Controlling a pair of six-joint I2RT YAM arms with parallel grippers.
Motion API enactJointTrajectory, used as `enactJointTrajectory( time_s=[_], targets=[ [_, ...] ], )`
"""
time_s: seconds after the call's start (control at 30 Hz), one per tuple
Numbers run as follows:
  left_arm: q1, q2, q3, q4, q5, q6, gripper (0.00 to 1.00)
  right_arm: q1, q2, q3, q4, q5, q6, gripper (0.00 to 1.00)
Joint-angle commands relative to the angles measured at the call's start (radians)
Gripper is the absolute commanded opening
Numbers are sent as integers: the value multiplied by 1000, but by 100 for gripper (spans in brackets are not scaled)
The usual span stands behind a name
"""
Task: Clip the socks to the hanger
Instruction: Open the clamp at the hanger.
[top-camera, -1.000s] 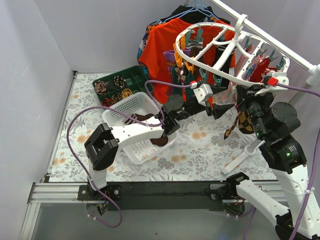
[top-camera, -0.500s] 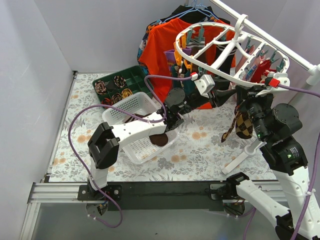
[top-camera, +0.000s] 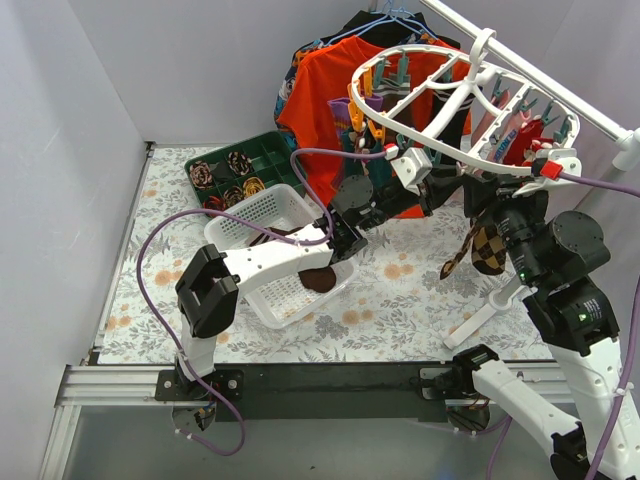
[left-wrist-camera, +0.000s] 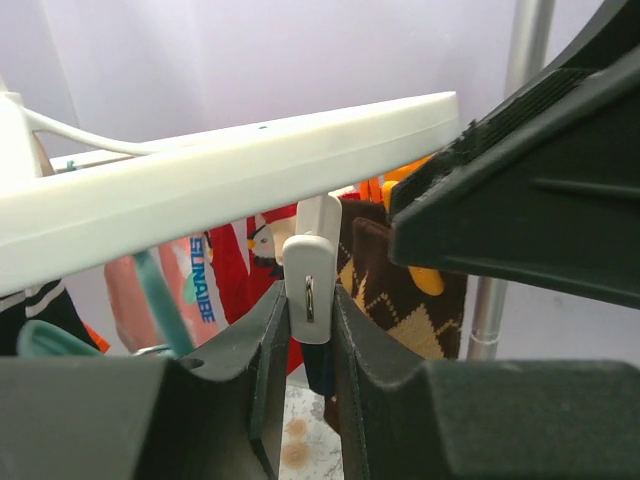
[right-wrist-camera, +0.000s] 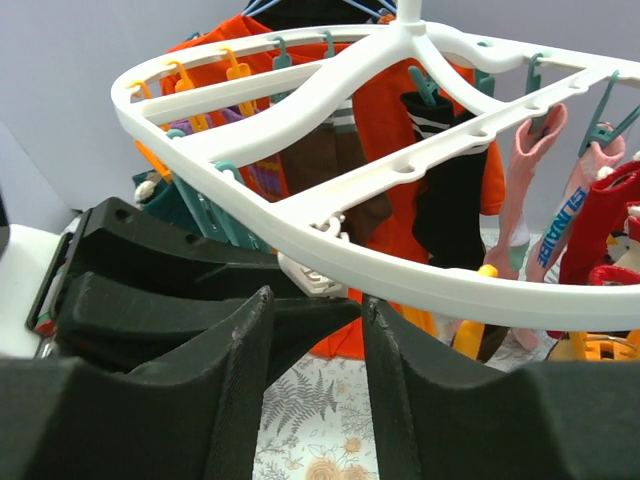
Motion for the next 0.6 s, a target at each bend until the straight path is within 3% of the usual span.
enactJointTrajectory(
  time_s=[0.0,0.2,0.57],
  targets=[
    [-1,-37,22,-41,-43,9,0,4,-2,47,34,-61,-21,52],
    [-24,-54,26,-91,-72,44,0,2,14,33,38,-67,-24,59],
    [-57,-81,8,-96,-86,101,0,2,33,24,49,26,-24,58]
  ],
)
